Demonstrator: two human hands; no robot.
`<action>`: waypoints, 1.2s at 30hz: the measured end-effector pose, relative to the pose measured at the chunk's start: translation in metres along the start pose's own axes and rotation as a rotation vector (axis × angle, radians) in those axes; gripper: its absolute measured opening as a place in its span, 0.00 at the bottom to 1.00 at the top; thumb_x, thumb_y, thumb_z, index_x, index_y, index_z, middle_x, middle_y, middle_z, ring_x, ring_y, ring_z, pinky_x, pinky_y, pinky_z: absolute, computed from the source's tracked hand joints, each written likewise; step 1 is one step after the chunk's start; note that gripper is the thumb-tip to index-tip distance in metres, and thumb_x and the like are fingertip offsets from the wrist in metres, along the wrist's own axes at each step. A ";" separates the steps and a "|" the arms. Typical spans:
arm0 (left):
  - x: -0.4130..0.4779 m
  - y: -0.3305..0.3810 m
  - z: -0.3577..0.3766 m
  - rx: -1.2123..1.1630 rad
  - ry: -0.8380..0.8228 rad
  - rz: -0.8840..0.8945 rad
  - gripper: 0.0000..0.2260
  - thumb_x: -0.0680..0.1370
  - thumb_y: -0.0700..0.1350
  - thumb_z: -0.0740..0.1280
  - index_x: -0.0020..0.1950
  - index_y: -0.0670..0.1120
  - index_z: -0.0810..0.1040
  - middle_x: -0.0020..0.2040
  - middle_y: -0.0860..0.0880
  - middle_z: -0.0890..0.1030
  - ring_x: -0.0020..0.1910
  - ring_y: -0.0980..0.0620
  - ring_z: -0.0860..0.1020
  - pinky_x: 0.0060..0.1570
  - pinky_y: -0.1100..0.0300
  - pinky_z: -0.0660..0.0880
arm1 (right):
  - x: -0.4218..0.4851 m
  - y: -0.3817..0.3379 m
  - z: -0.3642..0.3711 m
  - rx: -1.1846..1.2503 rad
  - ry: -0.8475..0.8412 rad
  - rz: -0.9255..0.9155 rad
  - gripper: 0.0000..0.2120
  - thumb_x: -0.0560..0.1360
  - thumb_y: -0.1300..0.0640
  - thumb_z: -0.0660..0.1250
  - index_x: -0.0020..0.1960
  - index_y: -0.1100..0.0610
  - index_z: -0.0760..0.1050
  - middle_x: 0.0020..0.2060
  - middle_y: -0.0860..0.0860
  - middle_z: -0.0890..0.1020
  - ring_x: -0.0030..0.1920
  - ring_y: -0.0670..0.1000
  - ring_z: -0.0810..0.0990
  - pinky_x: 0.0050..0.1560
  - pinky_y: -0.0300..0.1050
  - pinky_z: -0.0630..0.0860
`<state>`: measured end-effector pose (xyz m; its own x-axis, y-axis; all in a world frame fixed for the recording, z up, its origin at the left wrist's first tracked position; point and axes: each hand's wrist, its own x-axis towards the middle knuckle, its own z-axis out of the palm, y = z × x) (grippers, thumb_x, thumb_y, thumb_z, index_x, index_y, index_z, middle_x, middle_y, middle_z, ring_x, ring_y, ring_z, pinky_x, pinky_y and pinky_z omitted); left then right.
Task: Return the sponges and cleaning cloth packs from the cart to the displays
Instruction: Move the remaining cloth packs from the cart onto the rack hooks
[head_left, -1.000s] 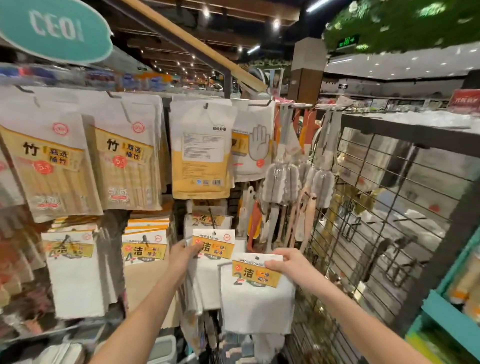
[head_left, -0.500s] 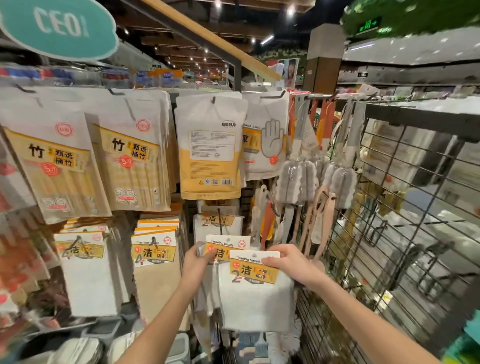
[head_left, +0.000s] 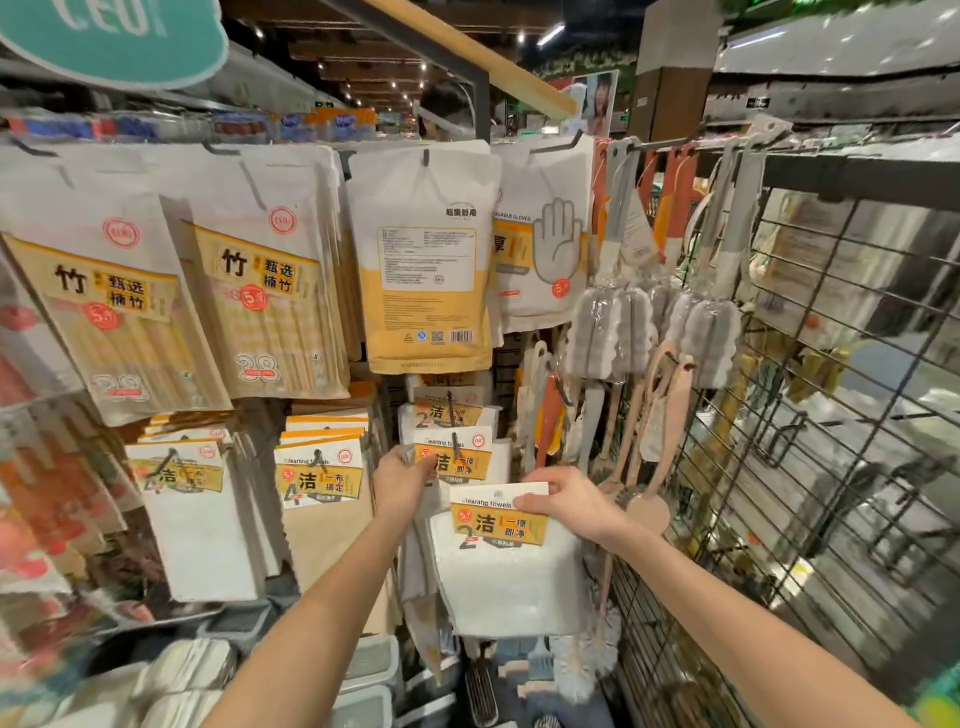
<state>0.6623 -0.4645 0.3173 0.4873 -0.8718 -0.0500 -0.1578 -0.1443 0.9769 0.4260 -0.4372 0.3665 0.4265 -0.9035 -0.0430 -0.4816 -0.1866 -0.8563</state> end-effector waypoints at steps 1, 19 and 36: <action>0.006 0.006 0.002 0.027 0.020 -0.016 0.17 0.75 0.44 0.71 0.62 0.43 0.75 0.52 0.44 0.83 0.49 0.48 0.82 0.55 0.52 0.77 | 0.004 0.000 0.001 0.004 -0.007 0.000 0.07 0.73 0.54 0.70 0.47 0.57 0.82 0.45 0.51 0.85 0.46 0.48 0.83 0.48 0.43 0.77; -0.029 0.036 -0.084 0.017 -0.161 0.353 0.07 0.79 0.39 0.63 0.52 0.48 0.79 0.51 0.50 0.82 0.51 0.54 0.80 0.53 0.60 0.75 | 0.066 -0.025 0.032 0.223 0.041 0.006 0.08 0.75 0.59 0.68 0.54 0.57 0.79 0.43 0.45 0.83 0.39 0.38 0.82 0.37 0.29 0.74; -0.040 -0.001 -0.105 -0.091 -0.172 0.208 0.07 0.80 0.40 0.62 0.55 0.41 0.78 0.49 0.42 0.82 0.48 0.45 0.80 0.49 0.60 0.77 | 0.094 -0.016 0.040 -0.049 0.203 0.025 0.07 0.74 0.55 0.69 0.39 0.56 0.78 0.33 0.47 0.79 0.36 0.47 0.77 0.30 0.32 0.68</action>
<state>0.7325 -0.3804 0.3404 0.2986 -0.9459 0.1268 -0.1575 0.0822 0.9841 0.5049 -0.5033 0.3556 0.2530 -0.9664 0.0450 -0.5291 -0.1772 -0.8299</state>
